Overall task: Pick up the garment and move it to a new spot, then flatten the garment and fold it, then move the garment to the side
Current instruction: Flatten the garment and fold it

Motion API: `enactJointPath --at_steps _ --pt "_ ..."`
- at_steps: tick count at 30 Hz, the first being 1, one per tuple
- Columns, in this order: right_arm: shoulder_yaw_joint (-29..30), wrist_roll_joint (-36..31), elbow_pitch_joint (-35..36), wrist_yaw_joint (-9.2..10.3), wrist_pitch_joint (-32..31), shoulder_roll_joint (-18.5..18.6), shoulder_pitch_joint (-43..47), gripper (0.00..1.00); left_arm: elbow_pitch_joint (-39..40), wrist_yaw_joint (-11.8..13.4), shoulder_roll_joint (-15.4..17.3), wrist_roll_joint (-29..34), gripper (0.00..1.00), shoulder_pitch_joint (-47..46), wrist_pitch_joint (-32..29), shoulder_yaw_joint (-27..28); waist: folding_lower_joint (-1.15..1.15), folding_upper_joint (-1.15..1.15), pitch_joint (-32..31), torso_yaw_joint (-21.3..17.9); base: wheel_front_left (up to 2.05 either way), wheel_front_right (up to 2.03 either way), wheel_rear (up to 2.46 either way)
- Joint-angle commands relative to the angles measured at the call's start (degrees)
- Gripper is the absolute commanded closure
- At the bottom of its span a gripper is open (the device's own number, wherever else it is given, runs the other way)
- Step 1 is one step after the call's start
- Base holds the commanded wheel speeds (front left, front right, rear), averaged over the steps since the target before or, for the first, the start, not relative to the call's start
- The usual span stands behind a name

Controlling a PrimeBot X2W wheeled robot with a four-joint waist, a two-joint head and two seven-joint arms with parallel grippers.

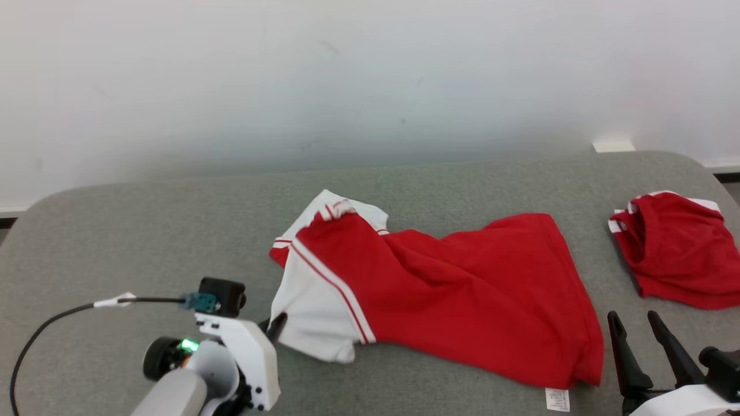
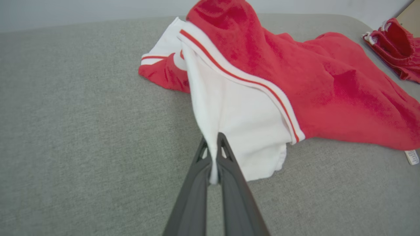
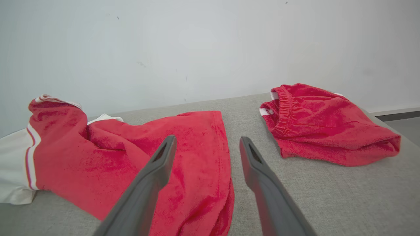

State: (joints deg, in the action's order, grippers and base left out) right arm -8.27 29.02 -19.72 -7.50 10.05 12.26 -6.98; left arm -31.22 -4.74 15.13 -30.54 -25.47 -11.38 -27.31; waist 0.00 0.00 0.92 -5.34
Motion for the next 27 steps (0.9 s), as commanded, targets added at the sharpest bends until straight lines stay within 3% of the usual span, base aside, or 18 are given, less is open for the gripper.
enactJointPath --at_steps 1,9,14,18,20,21,27 --pt "0.8 -0.3 0.7 0.01 -0.4 0.5 0.8 0.00 4.2 1.2 1.6 -1.5 1.00 3.1 -3.1 0.2 0.00 0.00 -1.5 1.9 0.00 0.00 0.00" --pt "4.4 -1.6 3.9 0.01 -1.9 1.7 2.3 0.00 24.8 8.7 8.0 -5.1 1.00 16.6 -14.7 2.5 0.00 0.00 -1.5 2.7 0.00 0.00 0.00" --pt "7.1 -2.1 5.5 0.01 -2.8 1.2 4.0 0.00 33.6 13.3 9.7 -7.3 1.00 25.3 -17.4 4.3 0.00 0.00 -1.3 2.6 0.00 0.00 0.00" --pt "8.1 -2.6 6.6 0.01 -3.4 0.7 5.0 0.00 35.9 15.4 9.8 -7.6 1.00 29.3 -16.8 4.8 0.00 0.00 -1.0 2.6 0.00 0.00 0.00" --pt "8.3 -2.9 7.0 0.01 -3.9 0.3 5.2 0.00 35.0 15.7 8.8 -7.8 0.16 30.0 -15.5 5.0 0.00 0.00 -0.9 2.6 0.00 0.00 0.00" --pt "8.3 -2.9 7.2 0.01 -3.9 0.0 5.2 0.00 34.1 15.5 8.3 -8.1 0.00 30.1 -14.7 5.0 0.00 0.00 -0.9 2.6 0.00 0.00 0.00" --pt "7.5 -3.0 7.8 0.01 -4.5 -0.4 4.7 0.00 29.9 14.9 7.0 -4.8 0.00 26.9 -6.5 5.9 0.00 0.00 -0.8 2.2 0.00 0.00 0.00"
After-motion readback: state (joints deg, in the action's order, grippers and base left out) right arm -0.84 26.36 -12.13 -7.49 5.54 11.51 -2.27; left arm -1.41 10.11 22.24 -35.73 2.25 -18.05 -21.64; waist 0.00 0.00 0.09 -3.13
